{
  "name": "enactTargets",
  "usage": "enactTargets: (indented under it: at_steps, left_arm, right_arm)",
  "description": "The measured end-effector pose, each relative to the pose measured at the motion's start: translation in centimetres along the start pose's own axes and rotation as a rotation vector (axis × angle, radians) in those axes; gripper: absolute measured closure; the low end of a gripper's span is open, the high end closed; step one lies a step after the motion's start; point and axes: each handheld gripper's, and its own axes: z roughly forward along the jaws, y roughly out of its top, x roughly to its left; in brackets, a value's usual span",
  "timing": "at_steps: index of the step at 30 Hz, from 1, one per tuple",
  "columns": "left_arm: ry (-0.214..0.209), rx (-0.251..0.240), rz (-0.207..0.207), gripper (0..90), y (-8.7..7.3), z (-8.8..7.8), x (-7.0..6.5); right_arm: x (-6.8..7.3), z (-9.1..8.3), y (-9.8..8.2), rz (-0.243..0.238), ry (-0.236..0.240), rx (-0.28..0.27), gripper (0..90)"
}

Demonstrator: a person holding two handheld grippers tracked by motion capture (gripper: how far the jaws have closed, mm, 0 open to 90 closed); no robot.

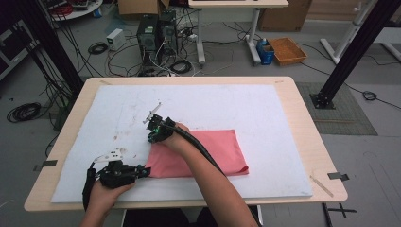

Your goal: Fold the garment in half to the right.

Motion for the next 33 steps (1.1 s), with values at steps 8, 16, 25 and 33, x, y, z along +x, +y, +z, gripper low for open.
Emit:
enactTargets:
  at_steps: [8,16,25,33]
  left_arm:
    - [-0.035,-0.033,-0.007,79.9,0.3,-0.9,0.1]
    - [-0.113,-0.061,0.003,80.0,1.1,-0.6,-0.7]
    - [-0.146,-0.062,0.030,80.0,2.3,0.6,-2.7]
    - [-0.189,-0.058,0.061,79.9,4.2,2.9,-4.0]
  right_arm:
    - [0.8,-0.9,0.9,-0.003,-0.010,-0.098,84.4]
    - [0.7,-3.3,0.5,-0.008,-0.009,-0.157,84.4]
    - [0.5,-6.2,-0.8,-0.024,0.000,-0.223,84.4]
    - [-0.6,-8.0,-2.4,0.000,-0.008,-0.251,84.3]
